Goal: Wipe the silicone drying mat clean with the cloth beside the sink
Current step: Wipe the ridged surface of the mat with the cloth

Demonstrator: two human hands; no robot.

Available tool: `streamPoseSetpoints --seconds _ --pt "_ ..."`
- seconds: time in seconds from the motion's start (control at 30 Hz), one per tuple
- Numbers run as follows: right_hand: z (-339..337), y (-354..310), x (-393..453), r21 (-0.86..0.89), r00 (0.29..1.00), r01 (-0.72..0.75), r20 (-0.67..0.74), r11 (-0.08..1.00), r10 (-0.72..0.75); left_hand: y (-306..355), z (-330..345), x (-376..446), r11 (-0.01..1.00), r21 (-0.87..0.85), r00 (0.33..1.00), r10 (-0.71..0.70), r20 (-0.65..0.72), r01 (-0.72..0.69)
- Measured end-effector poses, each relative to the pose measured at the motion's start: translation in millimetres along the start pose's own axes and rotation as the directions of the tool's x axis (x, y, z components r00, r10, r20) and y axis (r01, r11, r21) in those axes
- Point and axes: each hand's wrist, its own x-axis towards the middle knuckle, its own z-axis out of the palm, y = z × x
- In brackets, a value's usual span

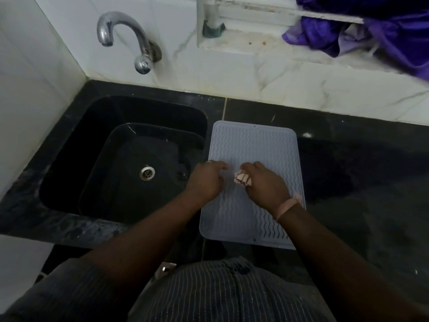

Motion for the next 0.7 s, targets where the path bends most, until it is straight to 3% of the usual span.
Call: streamPoseSetpoints --seconds 0.07,0.17,0.3,0.47,0.6,0.7 --pt "4.4 -3.1 4.5 -0.099 0.999 0.041 0.038 0.994 -0.037 -3.4 5.6 3.0 0.975 0.206 0.987 0.053 0.150 -0.083" --pt "14.8 -10.1 -3.3 -0.201 0.991 0.112 0.096 0.973 -0.094 -8.8 14.0 1.1 0.926 0.368 0.949 -0.036 0.312 -0.086" --pt "15.0 -19.6 -24.3 -0.195 0.986 0.125 0.135 0.973 -0.099 -18.4 22.4 3.2 0.880 0.463 0.934 -0.072 0.349 -0.105" --pt "15.1 -33.8 -58.6 -0.009 0.934 0.132 0.336 0.991 -0.122 -21.1 30.4 10.1 0.832 0.537 0.920 -0.095 0.380 -0.136" --pt "0.6 -28.7 -53.1 0.228 0.831 -0.061 0.551 0.972 -0.077 -20.5 28.9 7.0 0.837 0.529 0.923 -0.082 0.375 -0.140" --pt "-16.3 -22.0 -36.2 0.353 0.784 -0.247 0.620 0.902 -0.027 -17.1 26.8 2.9 0.855 0.502 0.927 -0.074 0.368 -0.131"
